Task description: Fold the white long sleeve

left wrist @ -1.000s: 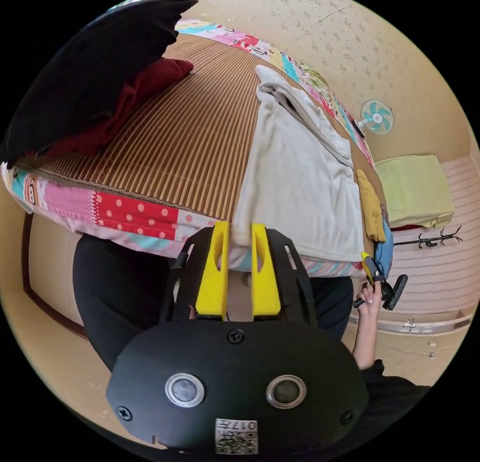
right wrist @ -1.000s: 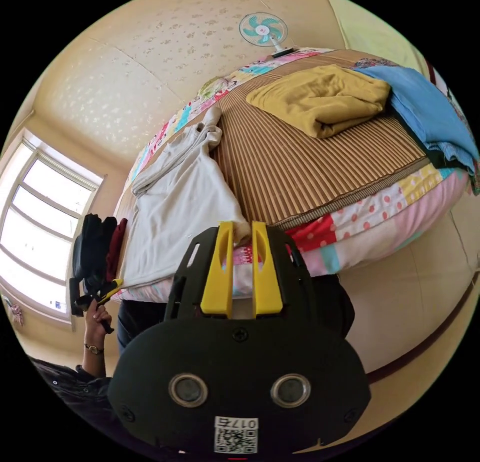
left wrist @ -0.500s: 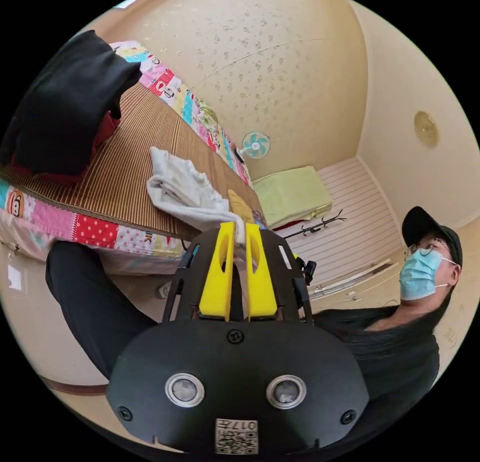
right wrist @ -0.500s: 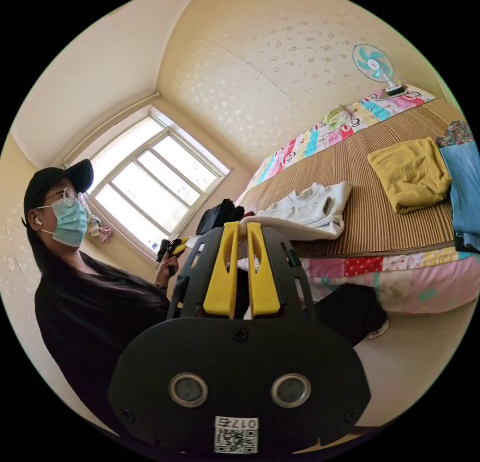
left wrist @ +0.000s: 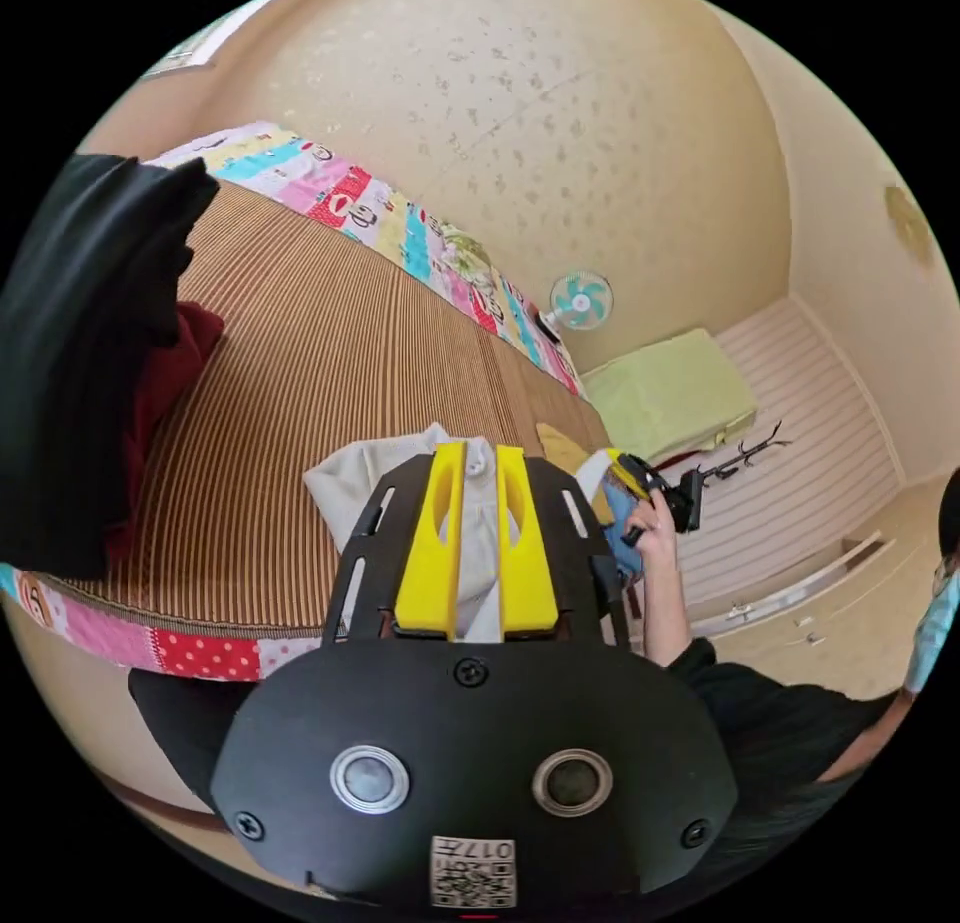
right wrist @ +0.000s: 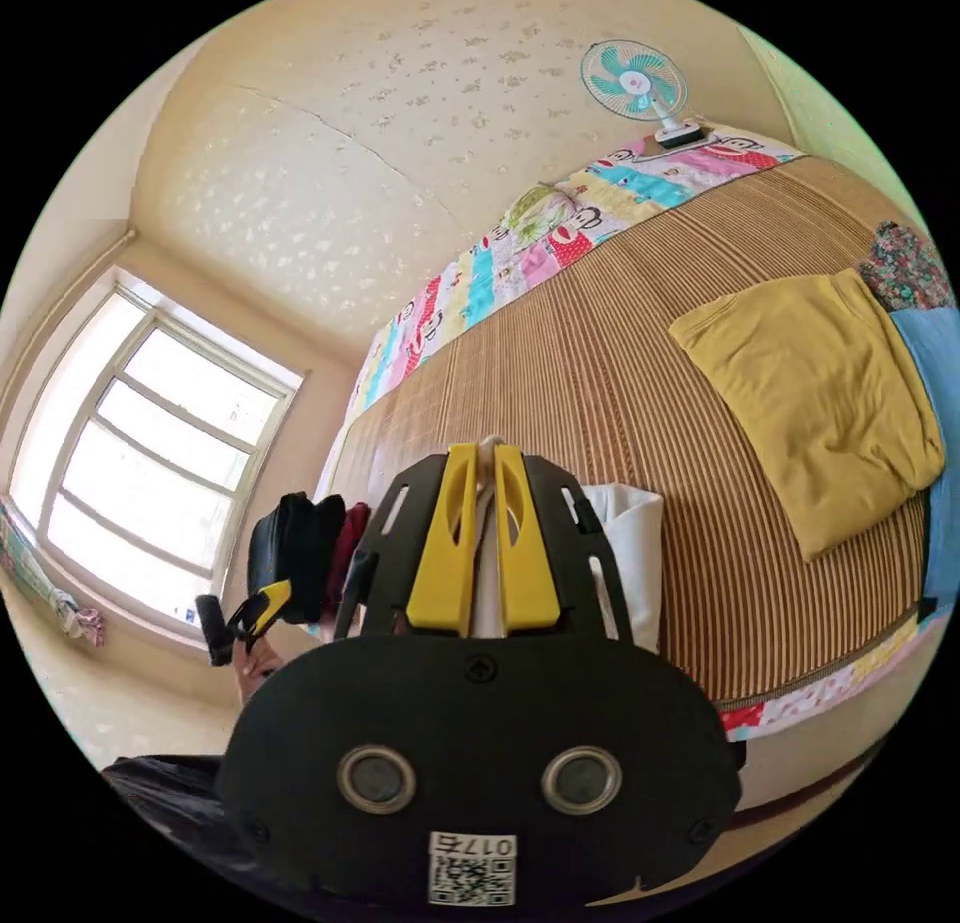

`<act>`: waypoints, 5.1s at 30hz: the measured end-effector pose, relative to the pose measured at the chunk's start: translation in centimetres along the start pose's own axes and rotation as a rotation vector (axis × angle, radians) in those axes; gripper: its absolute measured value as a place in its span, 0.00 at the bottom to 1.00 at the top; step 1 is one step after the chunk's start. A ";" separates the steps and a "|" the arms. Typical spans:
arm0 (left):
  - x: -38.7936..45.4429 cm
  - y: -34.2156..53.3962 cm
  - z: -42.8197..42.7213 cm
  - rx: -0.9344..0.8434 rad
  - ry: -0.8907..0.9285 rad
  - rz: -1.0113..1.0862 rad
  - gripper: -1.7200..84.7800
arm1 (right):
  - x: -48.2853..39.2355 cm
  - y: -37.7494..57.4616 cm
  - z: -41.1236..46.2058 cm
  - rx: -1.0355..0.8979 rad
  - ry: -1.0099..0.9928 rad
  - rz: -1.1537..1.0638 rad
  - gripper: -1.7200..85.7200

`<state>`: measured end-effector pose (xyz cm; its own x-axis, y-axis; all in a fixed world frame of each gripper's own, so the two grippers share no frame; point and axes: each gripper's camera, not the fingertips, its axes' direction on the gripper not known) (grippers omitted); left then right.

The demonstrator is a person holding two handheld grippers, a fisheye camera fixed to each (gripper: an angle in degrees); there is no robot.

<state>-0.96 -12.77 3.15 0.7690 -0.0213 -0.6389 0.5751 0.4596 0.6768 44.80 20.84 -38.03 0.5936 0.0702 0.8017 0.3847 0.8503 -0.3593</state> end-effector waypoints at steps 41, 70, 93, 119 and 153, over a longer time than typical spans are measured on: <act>0.0 6.9 -9.4 0.102 0.331 0.261 0.05 | -6.0 17.0 -17.9 0.481 -0.130 -0.388 0.06; -13.6 12.7 7.7 0.012 0.043 -0.473 0.21 | -11.2 19.5 14.6 0.097 0.098 -0.358 0.04; 19.9 7.0 25.5 -0.169 0.226 0.336 0.17 | 18.5 22.7 -8.2 0.088 0.093 0.172 0.12; 7.3 9.2 -5.4 -0.131 0.266 0.158 0.17 | 6.6 12.8 -1.9 -0.217 -0.988 -0.099 0.24; -13.5 16.2 -39.8 0.674 0.313 -0.560 0.18 | -19.8 29.5 23.2 -0.595 -0.411 -0.659 0.15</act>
<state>-13.11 30.28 8.21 0.2764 0.2013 -0.9397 0.9557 -0.1606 0.2467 27.99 56.65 -53.41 -0.1171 -0.0525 0.9917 0.9118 0.3900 0.1283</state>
